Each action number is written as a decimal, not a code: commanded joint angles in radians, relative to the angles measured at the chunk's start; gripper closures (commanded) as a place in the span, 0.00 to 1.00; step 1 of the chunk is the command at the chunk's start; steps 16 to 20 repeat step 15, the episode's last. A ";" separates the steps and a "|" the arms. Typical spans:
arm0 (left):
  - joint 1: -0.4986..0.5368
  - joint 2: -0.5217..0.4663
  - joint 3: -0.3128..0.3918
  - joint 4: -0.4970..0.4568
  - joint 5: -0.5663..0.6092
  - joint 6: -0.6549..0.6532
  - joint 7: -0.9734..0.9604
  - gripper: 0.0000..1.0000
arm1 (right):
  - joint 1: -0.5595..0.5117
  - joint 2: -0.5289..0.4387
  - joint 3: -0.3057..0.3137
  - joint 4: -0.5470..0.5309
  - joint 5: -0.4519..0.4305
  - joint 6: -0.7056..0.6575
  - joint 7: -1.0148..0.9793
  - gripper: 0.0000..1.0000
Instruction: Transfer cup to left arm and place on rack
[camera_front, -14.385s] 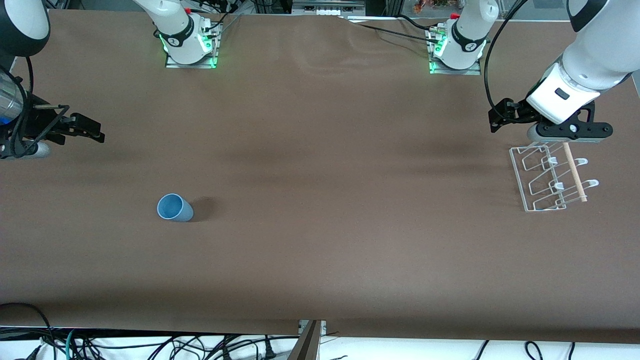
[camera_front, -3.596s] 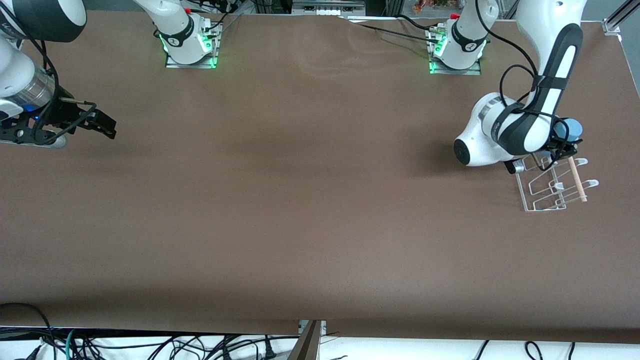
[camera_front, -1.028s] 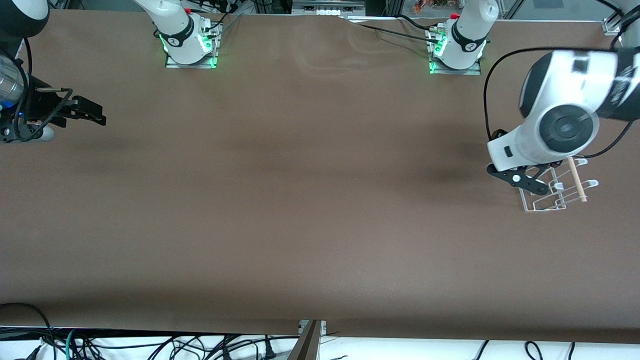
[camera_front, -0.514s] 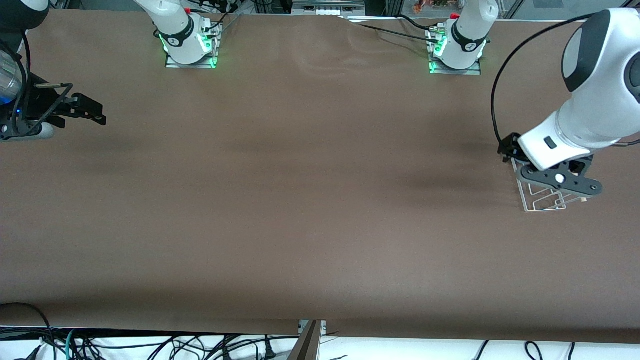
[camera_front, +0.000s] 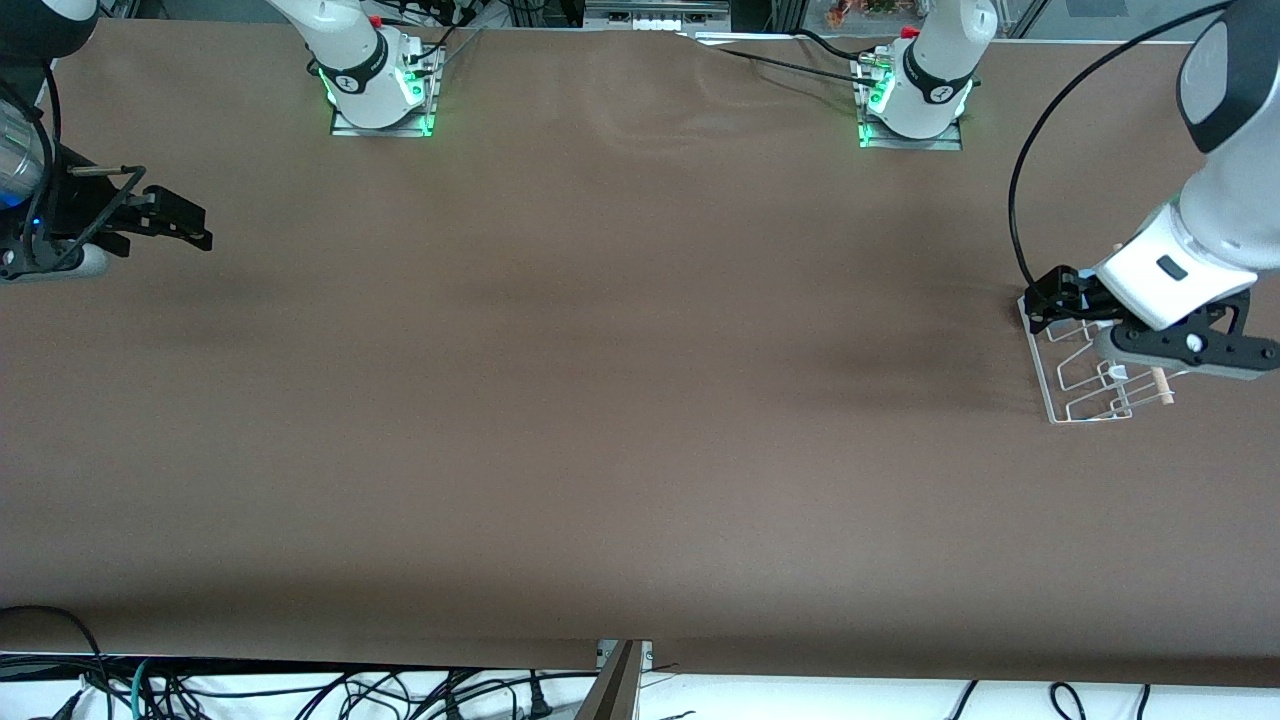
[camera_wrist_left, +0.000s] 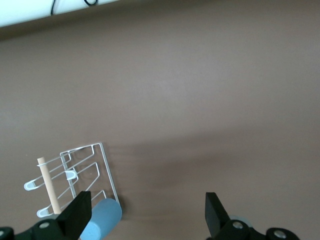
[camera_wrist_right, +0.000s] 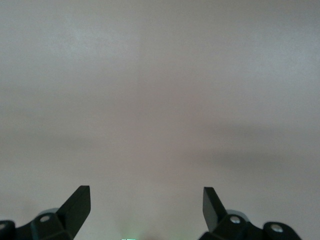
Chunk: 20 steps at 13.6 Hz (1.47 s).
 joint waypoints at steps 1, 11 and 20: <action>0.013 -0.159 0.000 -0.203 -0.025 0.061 -0.015 0.00 | -0.004 0.006 0.004 0.023 0.005 -0.011 -0.012 0.01; 0.022 -0.129 0.001 -0.170 -0.040 0.023 -0.015 0.00 | -0.004 0.006 0.004 0.024 0.005 -0.012 -0.012 0.01; 0.047 -0.127 0.001 -0.172 -0.089 0.022 -0.012 0.00 | -0.004 0.006 0.004 0.024 0.005 -0.012 -0.012 0.01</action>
